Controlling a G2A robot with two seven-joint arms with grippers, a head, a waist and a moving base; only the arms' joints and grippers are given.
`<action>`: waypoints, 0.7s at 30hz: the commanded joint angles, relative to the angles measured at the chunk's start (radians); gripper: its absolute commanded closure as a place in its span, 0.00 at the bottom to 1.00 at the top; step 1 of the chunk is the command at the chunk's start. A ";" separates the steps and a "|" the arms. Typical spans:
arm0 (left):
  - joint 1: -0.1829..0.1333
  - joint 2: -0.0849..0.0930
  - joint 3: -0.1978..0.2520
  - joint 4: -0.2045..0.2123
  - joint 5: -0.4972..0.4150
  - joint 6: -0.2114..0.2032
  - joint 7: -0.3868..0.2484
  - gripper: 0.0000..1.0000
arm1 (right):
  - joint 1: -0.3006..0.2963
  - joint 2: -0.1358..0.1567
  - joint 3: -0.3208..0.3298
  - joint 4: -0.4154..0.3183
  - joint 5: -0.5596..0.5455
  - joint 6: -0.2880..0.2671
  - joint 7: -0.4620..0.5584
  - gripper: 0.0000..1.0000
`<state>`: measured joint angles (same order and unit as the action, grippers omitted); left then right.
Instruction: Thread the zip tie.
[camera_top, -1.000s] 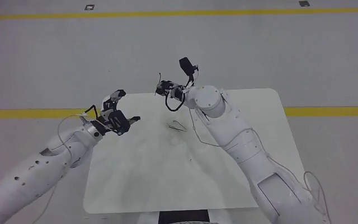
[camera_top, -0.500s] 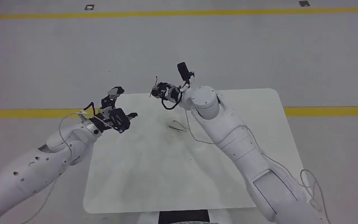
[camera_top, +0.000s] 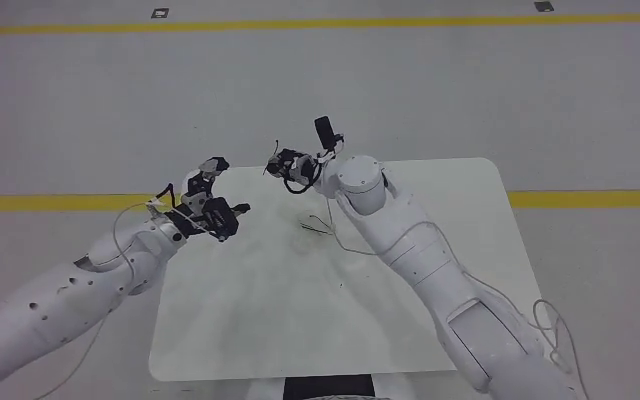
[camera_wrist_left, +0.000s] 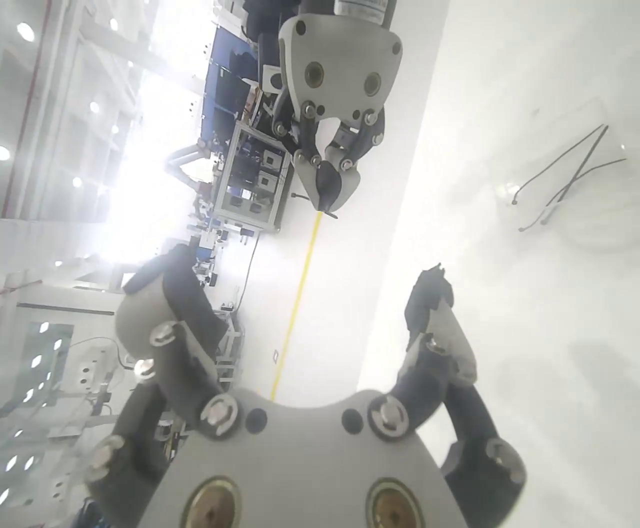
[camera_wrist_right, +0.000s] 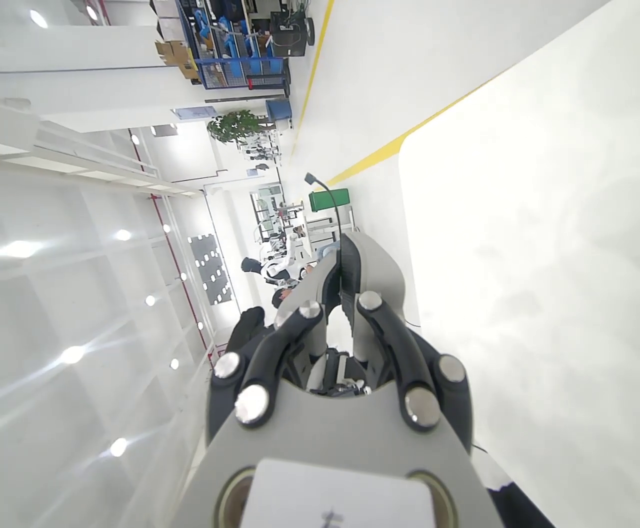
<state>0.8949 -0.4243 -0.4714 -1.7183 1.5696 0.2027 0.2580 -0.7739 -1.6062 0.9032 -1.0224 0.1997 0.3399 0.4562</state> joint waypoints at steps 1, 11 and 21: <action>-0.007 -0.002 0.005 0.003 0.000 0.005 -0.001 0.00 | -0.002 -0.002 -0.001 0.004 0.004 0.000 -0.014 1.00; -0.074 -0.005 0.081 0.025 0.000 0.025 0.000 0.43 | 0.015 -0.015 -0.019 0.040 0.049 0.000 -0.043 1.00; -0.137 -0.016 0.167 0.051 0.000 0.059 -0.005 0.52 | 0.033 -0.022 -0.040 0.056 0.089 0.000 -0.041 1.00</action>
<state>0.7634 -0.4392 -0.3122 -1.6705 1.5700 0.2603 0.2541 -0.7415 -1.6274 0.8649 -0.9671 0.2842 0.3400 0.4121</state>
